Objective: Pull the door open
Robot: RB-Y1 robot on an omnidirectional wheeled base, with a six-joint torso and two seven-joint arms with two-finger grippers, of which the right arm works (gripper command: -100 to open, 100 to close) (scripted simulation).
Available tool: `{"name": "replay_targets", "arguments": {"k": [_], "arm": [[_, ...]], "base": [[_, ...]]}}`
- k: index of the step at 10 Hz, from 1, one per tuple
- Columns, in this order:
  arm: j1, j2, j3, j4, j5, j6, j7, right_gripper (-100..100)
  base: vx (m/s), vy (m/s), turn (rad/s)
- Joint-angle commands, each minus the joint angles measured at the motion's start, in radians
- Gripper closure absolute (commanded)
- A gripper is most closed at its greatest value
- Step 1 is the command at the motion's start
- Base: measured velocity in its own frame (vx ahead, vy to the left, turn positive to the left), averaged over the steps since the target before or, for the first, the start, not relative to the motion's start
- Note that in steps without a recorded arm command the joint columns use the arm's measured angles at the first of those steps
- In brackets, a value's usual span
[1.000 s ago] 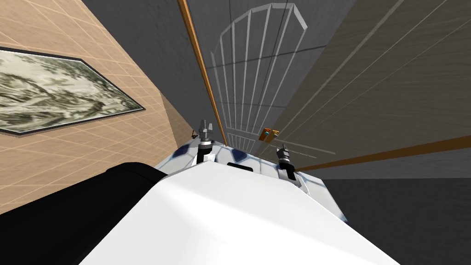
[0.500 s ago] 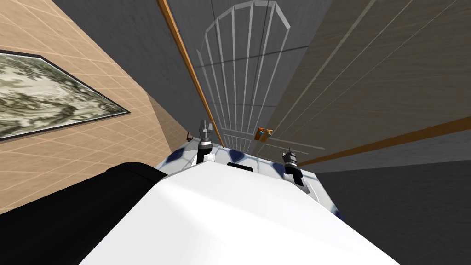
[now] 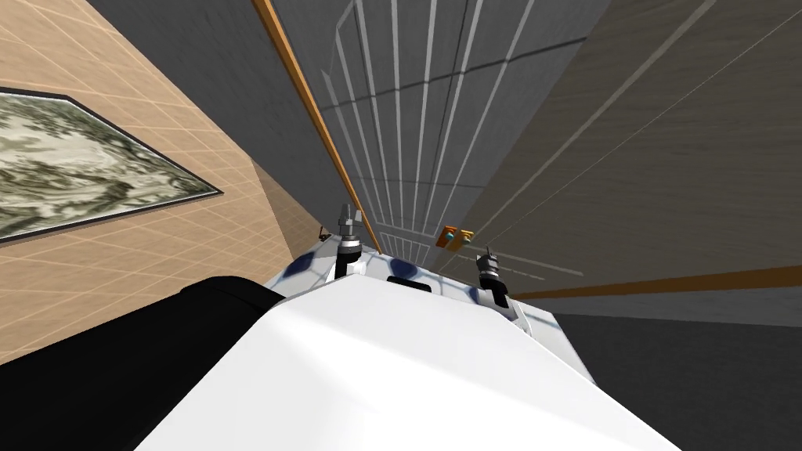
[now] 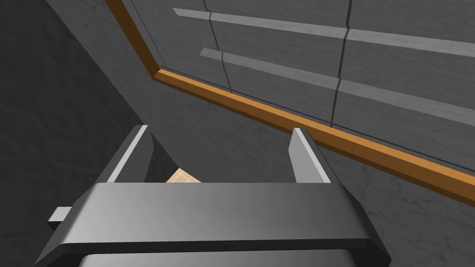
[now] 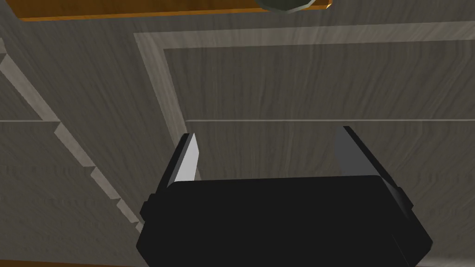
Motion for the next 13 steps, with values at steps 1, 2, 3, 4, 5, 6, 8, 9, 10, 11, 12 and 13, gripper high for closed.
{"name": "replay_targets", "arguments": {"k": [1, 2, 3, 4, 5, 6, 8, 9, 10, 11, 12, 13], "arm": [[-0.015, 0.01, 0.023, -0.01, 0.002, -0.006, -0.001, -100], [-0.027, 0.017, 0.036, -0.014, 0.004, -0.009, -0.001, -100], [-0.024, 0.011, 0.027, -0.009, 0.003, -0.004, -0.002, -100], [-0.024, 0.011, 0.027, -0.009, 0.003, -0.004, -0.002, 100], [-0.024, 0.011, 0.027, -0.009, 0.003, -0.004, -0.002, 100], [-0.024, 0.011, 0.027, -0.009, 0.003, -0.004, -0.002, 100], [-0.024, 0.011, 0.027, -0.009, 0.003, -0.004, -0.002, 100], [-0.024, 0.011, 0.027, -0.009, 0.003, -0.004, -0.002, 100], [-0.006, 0.002, 0.014, -0.001, 0.001, -0.002, -0.004, 100], [0.004, -0.006, 0.006, 0.002, -0.001, -0.001, -0.006, 100], [0.004, -0.006, 0.006, 0.002, -0.001, -0.001, -0.006, 100], [0.016, -0.005, 0.014, -0.014, 0.001, -0.008, -0.012, -100]], "base": [[0.187, 0.118, 0.163], [0.202, 0.136, 0.17], [0.095, 0.059, 0.034], [-0.012, -0.006, -0.033], [-0.036, -0.018, 0.016], [-0.029, -0.015, 0.027], [-0.012, -0.002, 0.001], [0.0, 0.0, 0.0], [-0.116, -0.034, -0.09], [-0.186, -0.064, -0.123], [-0.158, -0.069, -0.076], [-0.189, -0.054, -0.029]]}}
